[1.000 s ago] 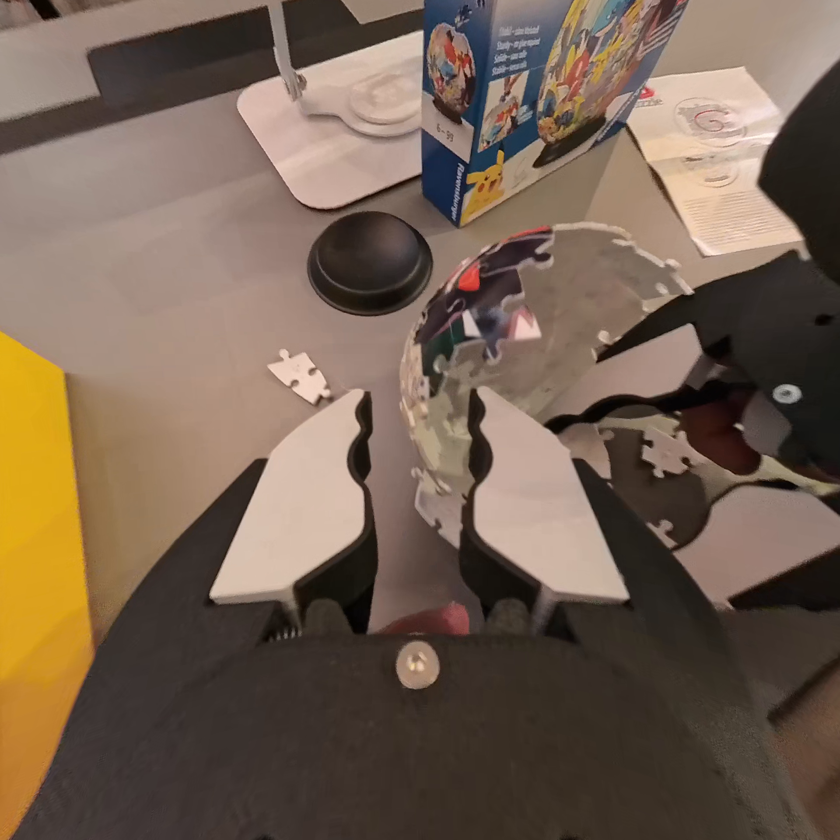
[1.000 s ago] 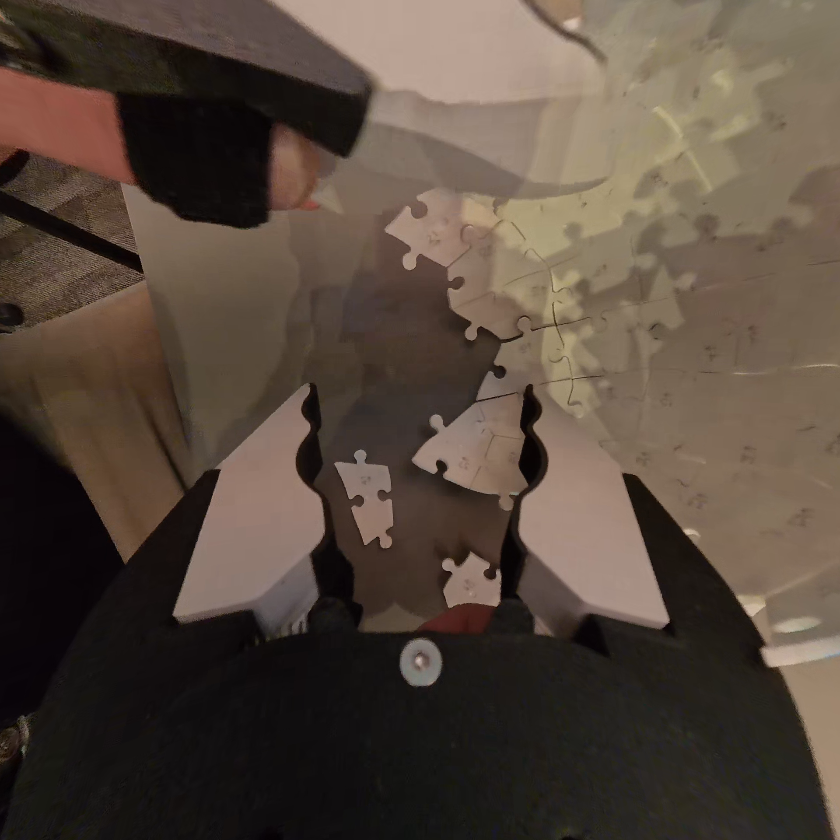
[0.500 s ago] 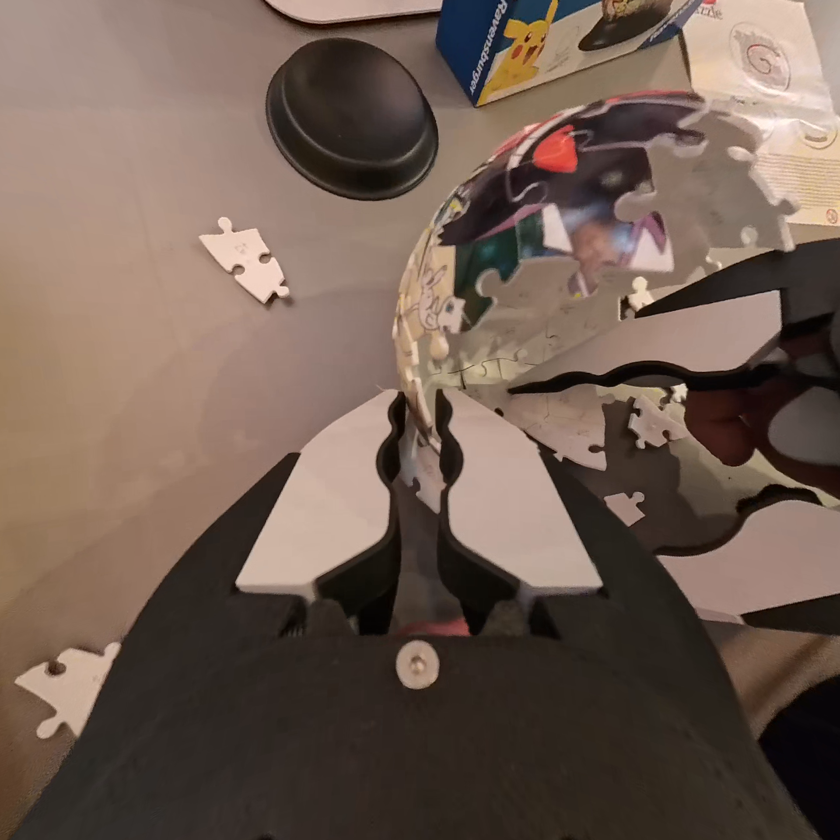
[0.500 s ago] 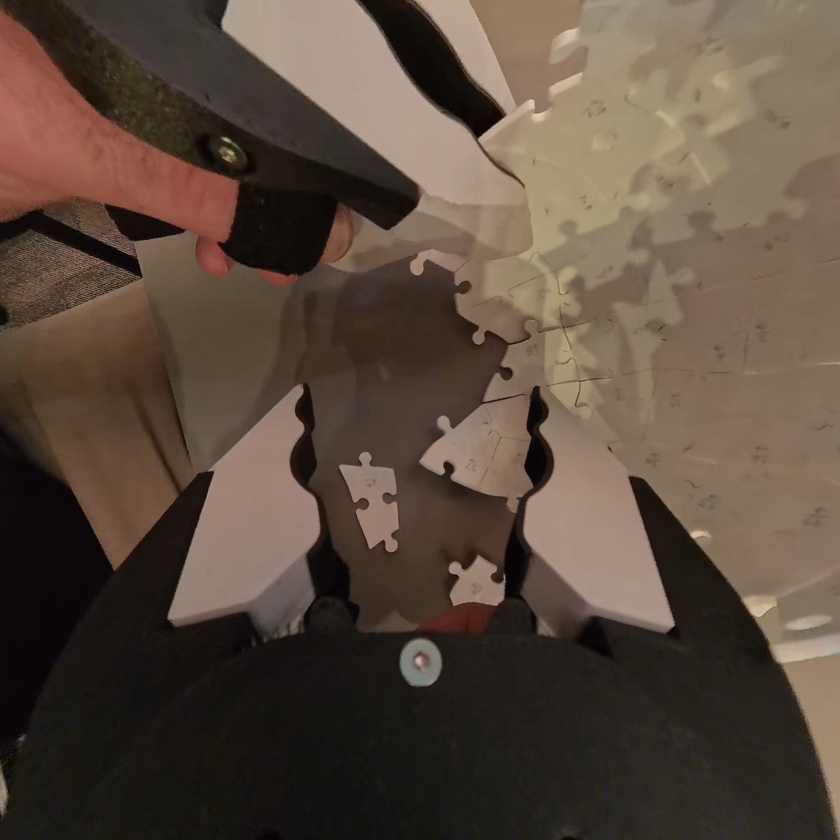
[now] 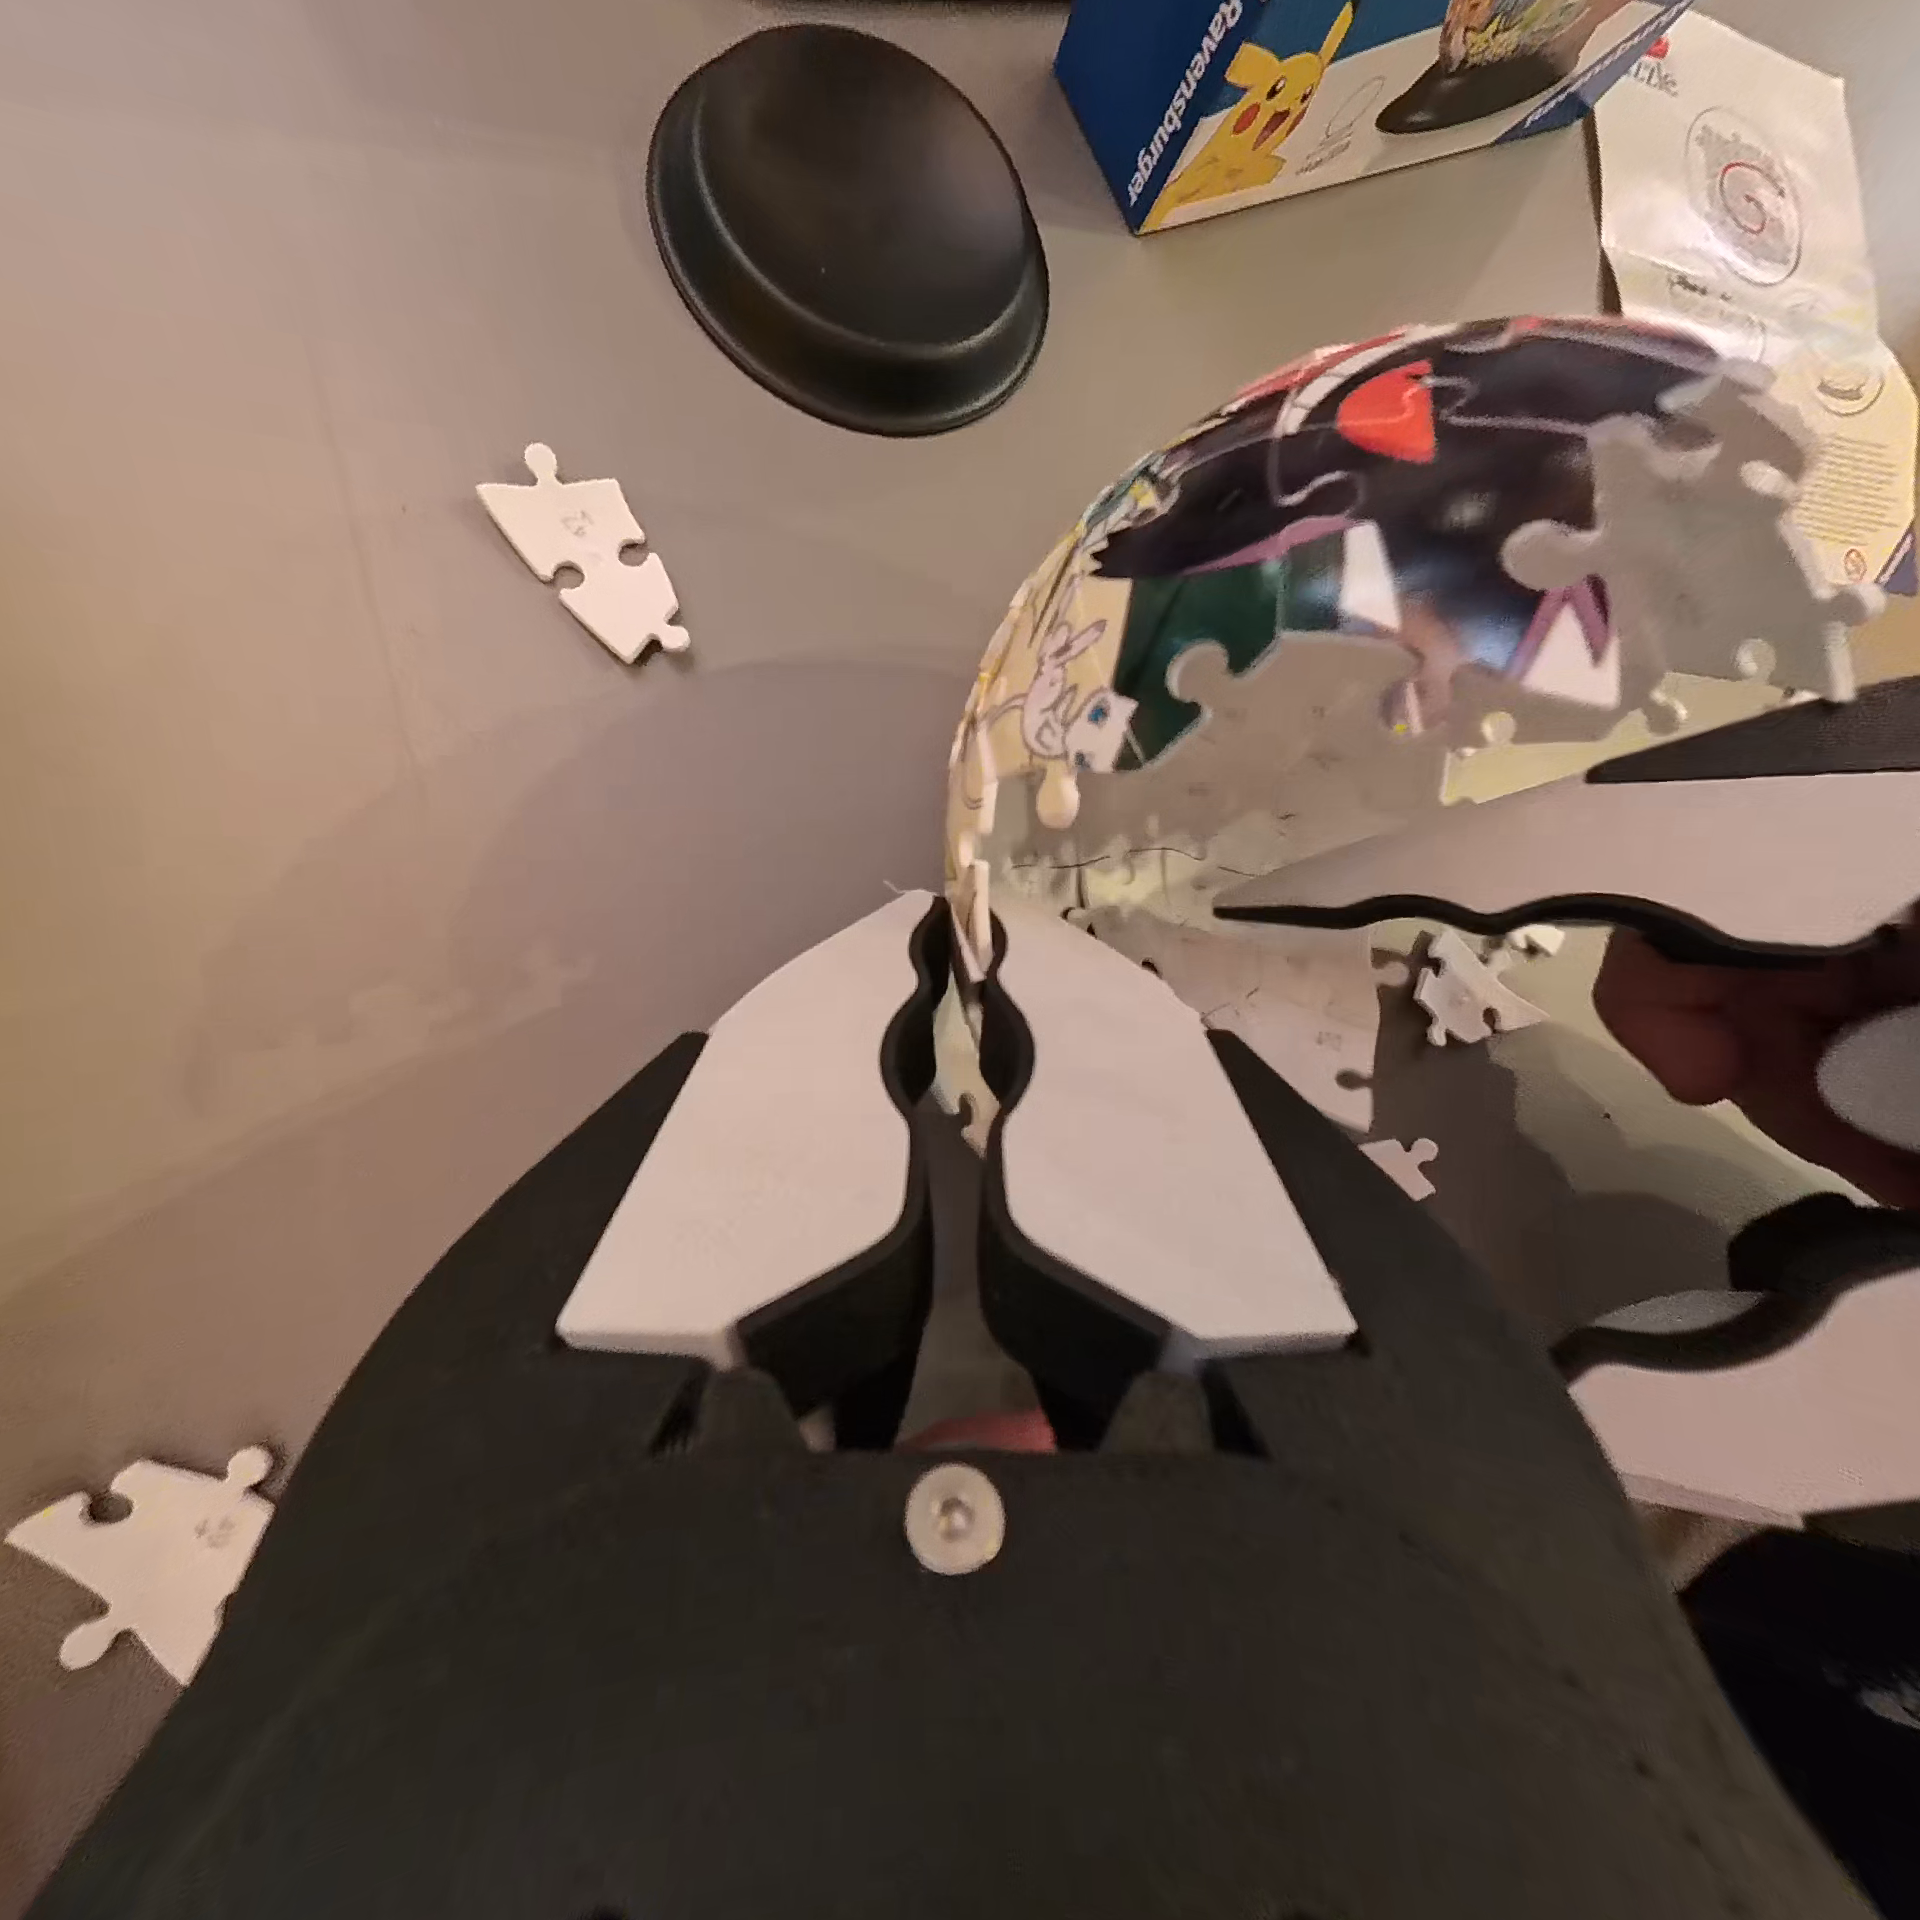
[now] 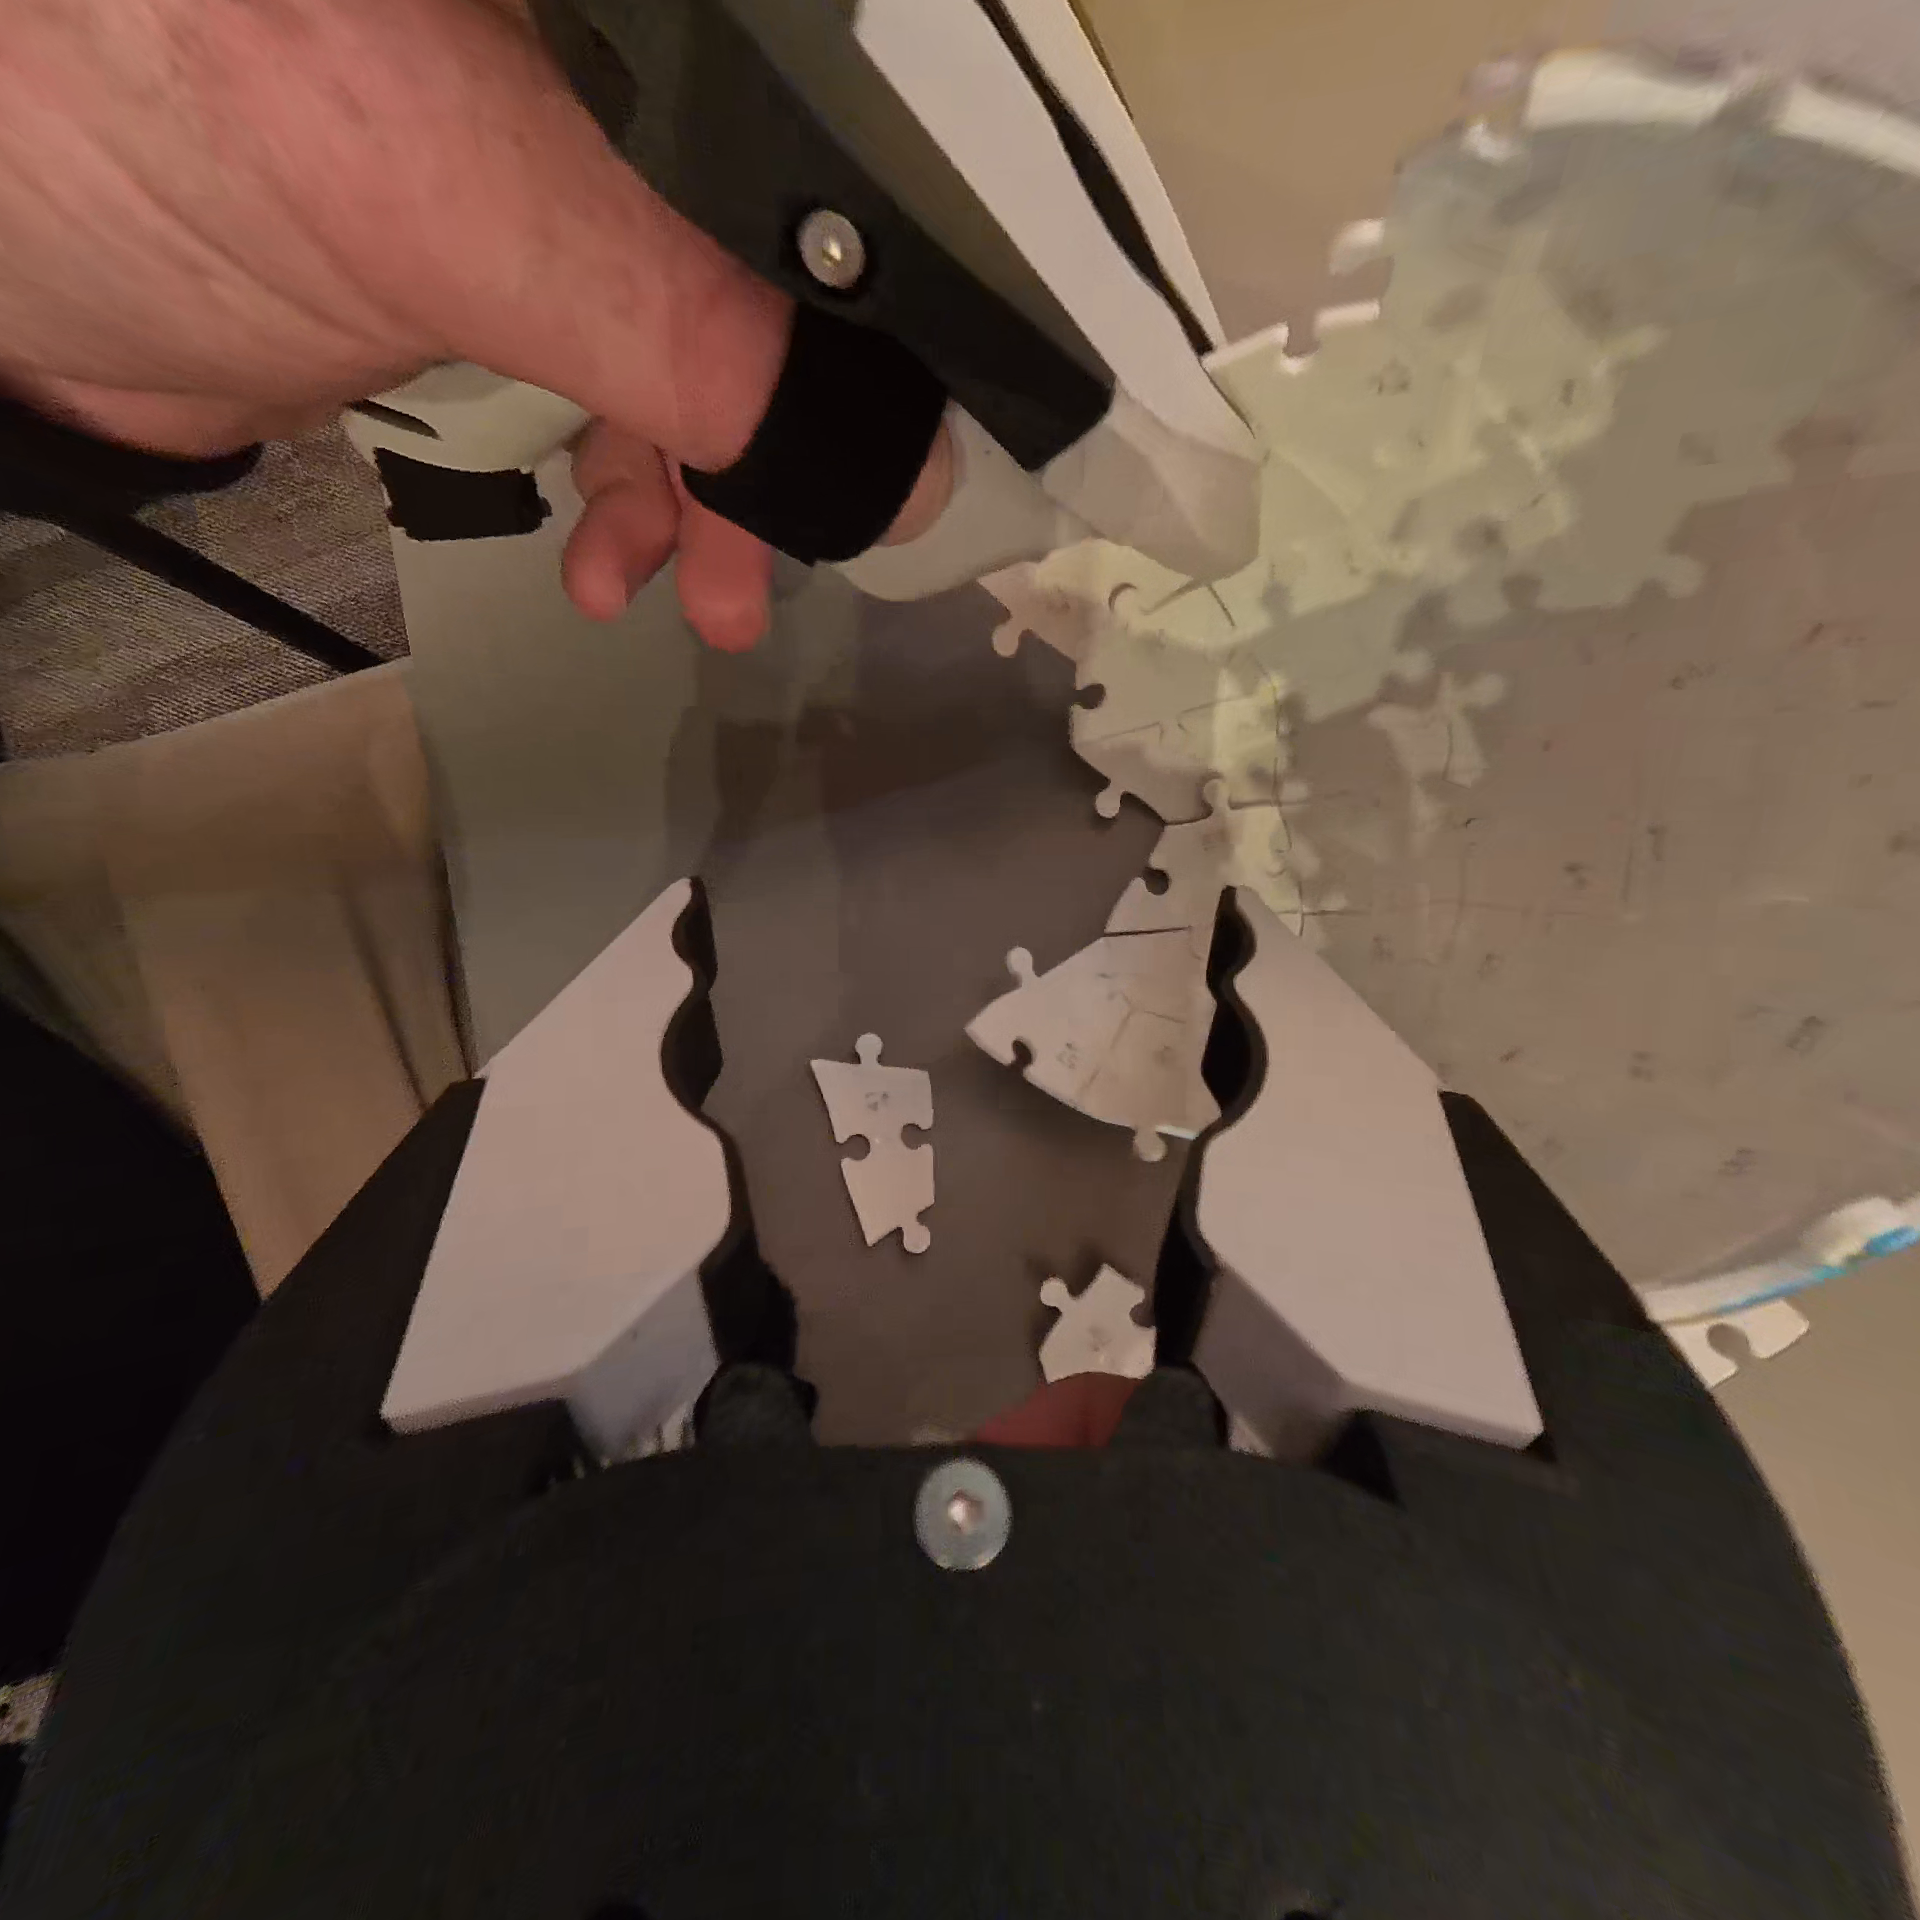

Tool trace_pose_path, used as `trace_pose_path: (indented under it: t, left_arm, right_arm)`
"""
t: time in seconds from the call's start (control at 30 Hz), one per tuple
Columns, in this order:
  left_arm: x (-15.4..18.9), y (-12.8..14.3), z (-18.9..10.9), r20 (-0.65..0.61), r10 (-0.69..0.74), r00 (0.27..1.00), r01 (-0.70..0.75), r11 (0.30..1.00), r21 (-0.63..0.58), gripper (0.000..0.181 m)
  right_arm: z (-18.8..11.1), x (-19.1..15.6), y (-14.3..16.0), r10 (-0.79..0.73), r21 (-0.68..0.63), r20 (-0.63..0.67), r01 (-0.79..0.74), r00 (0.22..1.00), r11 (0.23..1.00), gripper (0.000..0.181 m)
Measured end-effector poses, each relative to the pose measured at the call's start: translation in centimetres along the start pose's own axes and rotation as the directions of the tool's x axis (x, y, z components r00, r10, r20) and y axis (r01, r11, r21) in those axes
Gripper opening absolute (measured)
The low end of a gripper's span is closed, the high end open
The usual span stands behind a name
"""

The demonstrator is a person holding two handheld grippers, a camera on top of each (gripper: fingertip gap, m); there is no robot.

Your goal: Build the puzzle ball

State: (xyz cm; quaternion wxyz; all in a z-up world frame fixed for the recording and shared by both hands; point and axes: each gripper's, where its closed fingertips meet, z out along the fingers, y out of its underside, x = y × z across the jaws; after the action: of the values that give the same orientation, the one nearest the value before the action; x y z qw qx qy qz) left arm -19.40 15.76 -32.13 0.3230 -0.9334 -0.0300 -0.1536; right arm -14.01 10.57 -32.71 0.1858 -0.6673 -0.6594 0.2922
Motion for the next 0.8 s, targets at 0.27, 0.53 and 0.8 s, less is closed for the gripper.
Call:
trace_pose_path:
  t: [0.27,0.53,0.8]
  left_arm:
    - [0.4,0.0,0.0,0.003,0.007,1.000,-0.007,1.000,-0.020,0.002]
    - [0.8,0.2,0.2,0.000,-0.001,1.000,0.001,1.000,-0.030,0.003]
    - [0.8,0.2,0.1,-0.006,-0.011,1.000,0.010,0.999,-0.035,0.003]
  right_arm:
    - [1.0,-0.3,-0.8,-0.079,-0.001,-0.012,0.079,0.997,0.997,0.105]
    - [2.3,-0.6,0.3,-0.089,-0.048,0.000,0.089,0.996,0.995,0.104]
    - [2.5,-0.2,0.3,-0.081,-0.055,-0.022,0.079,0.997,0.995,0.099]
